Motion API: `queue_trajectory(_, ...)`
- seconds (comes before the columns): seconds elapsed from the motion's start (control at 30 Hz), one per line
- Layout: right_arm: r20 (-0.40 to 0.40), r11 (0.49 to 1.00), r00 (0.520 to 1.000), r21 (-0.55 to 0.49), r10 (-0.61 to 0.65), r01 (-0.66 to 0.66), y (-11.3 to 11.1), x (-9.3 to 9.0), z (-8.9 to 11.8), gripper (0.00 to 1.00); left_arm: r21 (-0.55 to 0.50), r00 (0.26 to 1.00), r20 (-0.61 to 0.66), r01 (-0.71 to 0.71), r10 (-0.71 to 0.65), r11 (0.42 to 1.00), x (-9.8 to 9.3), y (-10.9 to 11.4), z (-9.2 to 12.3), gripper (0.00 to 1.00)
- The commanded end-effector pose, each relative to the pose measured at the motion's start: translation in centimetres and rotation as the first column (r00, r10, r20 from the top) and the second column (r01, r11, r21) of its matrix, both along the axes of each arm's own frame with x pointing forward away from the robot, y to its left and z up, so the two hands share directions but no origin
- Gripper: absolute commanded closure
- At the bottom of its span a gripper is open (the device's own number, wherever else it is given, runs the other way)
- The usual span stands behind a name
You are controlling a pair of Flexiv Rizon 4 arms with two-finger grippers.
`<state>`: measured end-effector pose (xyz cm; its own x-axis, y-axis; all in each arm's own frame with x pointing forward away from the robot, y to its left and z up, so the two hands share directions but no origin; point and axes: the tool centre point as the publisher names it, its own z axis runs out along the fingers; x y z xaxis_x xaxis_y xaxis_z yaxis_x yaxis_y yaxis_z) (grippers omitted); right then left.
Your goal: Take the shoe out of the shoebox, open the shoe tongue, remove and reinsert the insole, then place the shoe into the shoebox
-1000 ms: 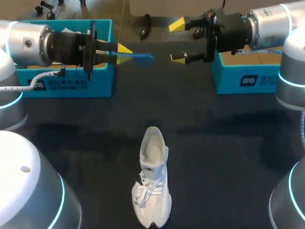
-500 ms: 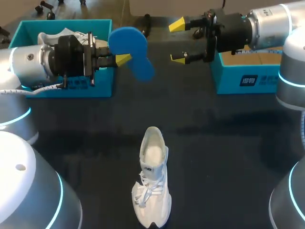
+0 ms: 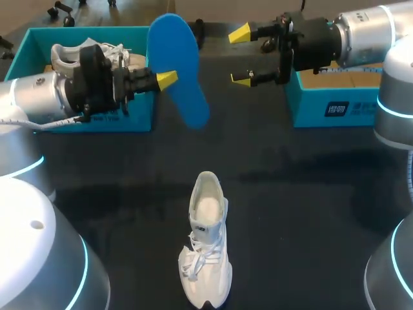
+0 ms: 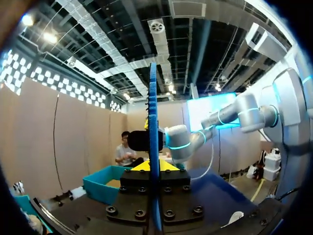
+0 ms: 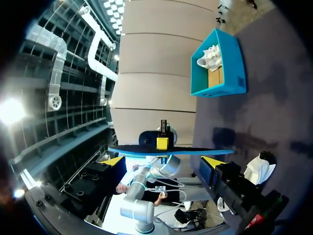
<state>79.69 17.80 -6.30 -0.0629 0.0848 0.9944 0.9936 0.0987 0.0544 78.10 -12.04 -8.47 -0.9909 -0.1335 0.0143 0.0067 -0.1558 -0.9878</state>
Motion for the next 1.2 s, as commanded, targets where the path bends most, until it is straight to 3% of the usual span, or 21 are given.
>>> queue_trajectory(0.03,0.000,1.000,1.000,-0.002,0.000,0.000,0.1,0.0,0.0,0.00,-0.021,0.959,-0.283,0.017,-0.023,1.000,0.5,0.1,0.5,1.00)
queue_trajectory(0.2,0.000,1.000,1.000,-0.002,0.000,0.000,0.1,0.0,0.0,0.00,0.021,0.876,-0.480,0.056,-0.038,0.998,0.8,-0.2,1.0,1.00)
queue_trajectory(0.23,0.000,1.000,1.000,-0.002,0.000,0.000,0.1,0.0,0.0,0.00,0.072,0.914,-0.406,0.035,-0.003,0.997,0.8,-0.2,1.3,1.00)
queue_trajectory(0.6,0.000,1.000,1.000,-0.002,0.000,0.000,0.1,0.0,0.0,0.00,0.072,0.914,-0.406,0.035,-0.003,0.997,0.8,-0.2,1.3,1.00)
queue_trajectory(0.77,0.000,1.000,1.000,-0.002,0.000,0.000,0.1,0.0,0.0,0.00,-0.039,0.748,-0.655,0.108,-0.107,0.993,1.2,-0.3,0.8,1.00)
queue_trajectory(0.83,0.000,1.000,1.000,-0.002,0.000,0.000,0.1,0.0,0.0,0.00,-0.079,0.642,-0.753,0.133,-0.147,0.988,1.3,-0.3,0.5,1.00)
queue_trajectory(1.03,0.000,1.000,1.000,-0.002,0.000,0.000,0.1,0.0,0.0,0.00,-0.136,0.399,-0.899,0.141,-0.182,0.981,1.2,-0.2,0.4,1.00)
queue_trajectory(1.2,0.000,1.000,1.000,-0.002,0.000,0.000,0.1,0.0,0.0,0.00,-0.127,0.259,-0.953,0.120,-0.154,0.985,1.0,-0.3,-0.2,1.00)
